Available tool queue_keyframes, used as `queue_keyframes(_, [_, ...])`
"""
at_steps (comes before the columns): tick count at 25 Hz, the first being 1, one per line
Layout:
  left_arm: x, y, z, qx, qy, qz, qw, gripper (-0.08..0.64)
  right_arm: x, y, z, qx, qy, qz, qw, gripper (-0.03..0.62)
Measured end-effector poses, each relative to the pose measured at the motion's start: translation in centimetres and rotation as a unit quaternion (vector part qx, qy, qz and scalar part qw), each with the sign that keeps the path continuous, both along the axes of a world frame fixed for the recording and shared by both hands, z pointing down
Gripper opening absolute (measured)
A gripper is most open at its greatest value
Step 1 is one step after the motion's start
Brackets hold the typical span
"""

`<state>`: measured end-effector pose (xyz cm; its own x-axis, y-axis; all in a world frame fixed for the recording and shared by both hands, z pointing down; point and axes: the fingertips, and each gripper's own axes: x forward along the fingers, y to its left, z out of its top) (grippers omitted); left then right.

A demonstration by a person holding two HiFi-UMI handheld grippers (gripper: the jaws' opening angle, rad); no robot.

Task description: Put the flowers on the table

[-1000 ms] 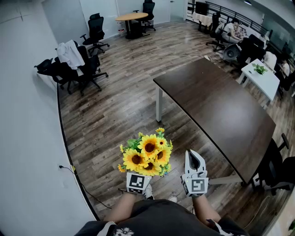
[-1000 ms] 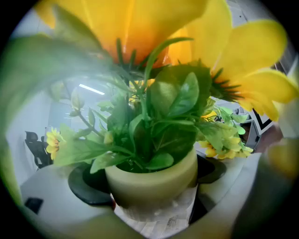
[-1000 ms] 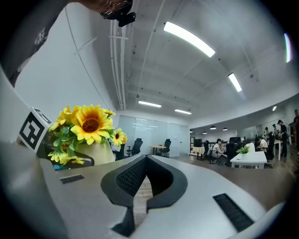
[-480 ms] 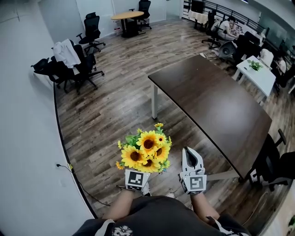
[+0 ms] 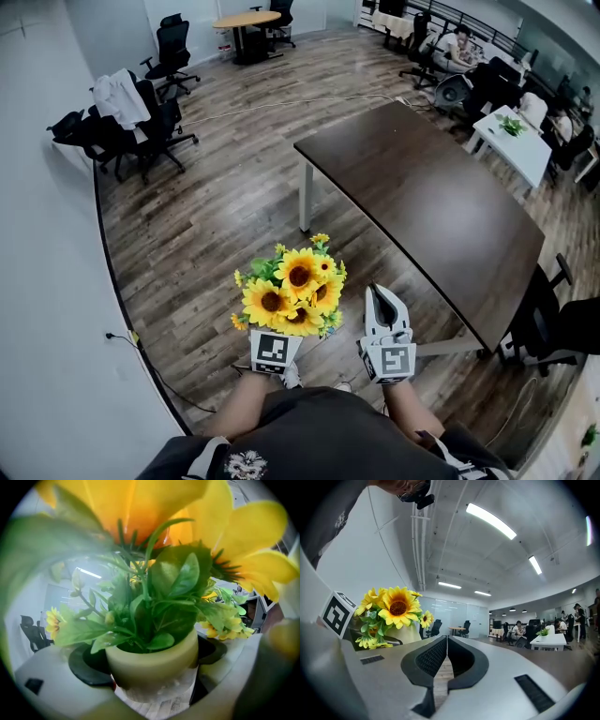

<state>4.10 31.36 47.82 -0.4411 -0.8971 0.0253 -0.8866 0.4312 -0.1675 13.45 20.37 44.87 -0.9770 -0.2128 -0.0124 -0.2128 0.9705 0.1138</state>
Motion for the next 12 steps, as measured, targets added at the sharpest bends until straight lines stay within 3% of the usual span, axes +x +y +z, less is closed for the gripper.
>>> queue_keyframes(12, [-5.4, 0.2, -0.3, 0.012, -0.007, 0.040, 0.9991, 0.536, -4.7, 0.9, 0.4, 0.006, 0.012, 0.035, 0.999, 0.025])
